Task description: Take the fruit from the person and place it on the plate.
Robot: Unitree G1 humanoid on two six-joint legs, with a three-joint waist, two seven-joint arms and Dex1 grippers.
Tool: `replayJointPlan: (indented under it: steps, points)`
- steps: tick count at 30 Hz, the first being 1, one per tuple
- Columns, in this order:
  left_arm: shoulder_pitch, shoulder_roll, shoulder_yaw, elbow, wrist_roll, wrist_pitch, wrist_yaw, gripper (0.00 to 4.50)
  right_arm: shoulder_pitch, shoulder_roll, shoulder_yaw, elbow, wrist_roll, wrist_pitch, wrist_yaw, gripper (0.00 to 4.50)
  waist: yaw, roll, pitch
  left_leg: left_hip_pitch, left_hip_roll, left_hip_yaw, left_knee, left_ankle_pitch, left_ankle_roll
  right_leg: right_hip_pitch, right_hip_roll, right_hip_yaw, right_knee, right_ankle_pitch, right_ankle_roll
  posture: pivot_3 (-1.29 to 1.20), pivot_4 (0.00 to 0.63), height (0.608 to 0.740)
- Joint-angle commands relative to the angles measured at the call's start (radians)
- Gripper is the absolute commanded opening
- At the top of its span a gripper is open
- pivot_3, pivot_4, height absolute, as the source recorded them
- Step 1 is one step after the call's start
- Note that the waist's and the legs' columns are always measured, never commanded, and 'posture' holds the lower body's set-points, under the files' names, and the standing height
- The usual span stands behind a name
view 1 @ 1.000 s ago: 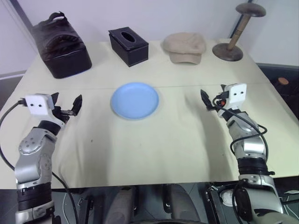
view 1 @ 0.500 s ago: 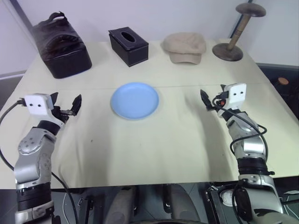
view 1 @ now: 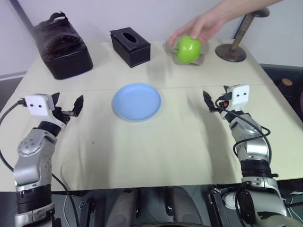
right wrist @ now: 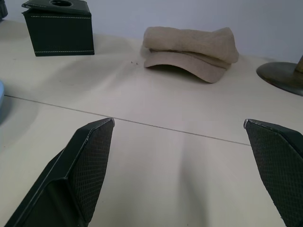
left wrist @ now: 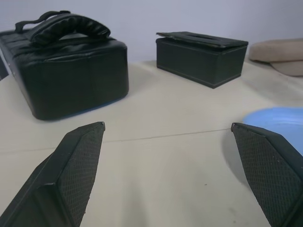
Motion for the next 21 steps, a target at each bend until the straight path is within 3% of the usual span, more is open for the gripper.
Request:
replayJointPlan:
  steps: [1, 6, 9, 14, 18, 21]
  points:
    - [-0.029, 0.032, 0.013, -0.054, -0.026, -0.012, -0.032, 4.50, -0.014, -0.005, -0.006, -0.048, 0.002, -0.001, 0.000, 4.48, 0.000, 0.000, 0.000, 0.000, 0.000, 0.000, 0.000, 0.000, 0.000, 0.000, 0.000, 0.000, 0.000, 0.000, 0.000, 0.00, 0.150, 0.740]
    - [-0.034, 0.065, 0.007, -0.068, -0.055, -0.002, -0.099, 4.50, 0.032, -0.052, -0.001, -0.194, 0.055, 0.103, 0.085, 4.48, 0.000, 0.000, 0.000, 0.000, 0.000, 0.000, 0.000, 0.000, 0.000, 0.000, 0.000, 0.000, 0.000, 0.000, 0.000, 0.00, 0.150, 0.740]
    - [-0.038, 0.092, -0.002, -0.088, -0.089, 0.015, -0.158, 4.50, 0.076, -0.101, -0.025, -0.378, 0.205, 0.289, 0.172, 4.48, 0.001, 0.000, 0.000, -0.001, 0.000, 0.000, 0.000, 0.000, 0.001, 0.000, 0.000, 0.000, -0.001, 0.000, 0.000, 0.00, 0.150, 0.740]
    - [-0.050, 0.159, 0.000, -0.198, -0.326, 0.186, -0.305, 4.50, 0.109, -0.168, -0.093, -0.581, 0.436, 0.539, 0.207, 4.48, 0.001, 0.000, 0.000, -0.002, 0.001, -0.001, 0.000, -0.001, 0.001, 0.000, -0.001, -0.001, -0.003, -0.002, -0.003, 0.00, 0.150, 0.740]
    - [-0.115, 0.219, 0.048, -0.234, -0.543, 0.336, -0.327, 4.50, 0.116, -0.175, -0.113, -0.593, 0.434, 0.564, 0.173, 4.48, 0.002, 0.000, 0.000, -0.002, 0.001, -0.002, 0.002, -0.001, 0.002, 0.001, -0.001, -0.002, -0.004, -0.003, -0.003, 0.00, 0.150, 0.740]
    - [-0.151, 0.261, 0.058, -0.231, -0.593, 0.378, -0.327, 4.50, 0.123, -0.176, -0.117, -0.591, 0.425, 0.560, 0.163, 4.48, 0.002, 0.000, 0.000, -0.002, 0.001, -0.001, 0.002, -0.001, 0.002, 0.001, -0.001, -0.002, -0.004, -0.003, -0.003, 0.00, 0.150, 0.740]
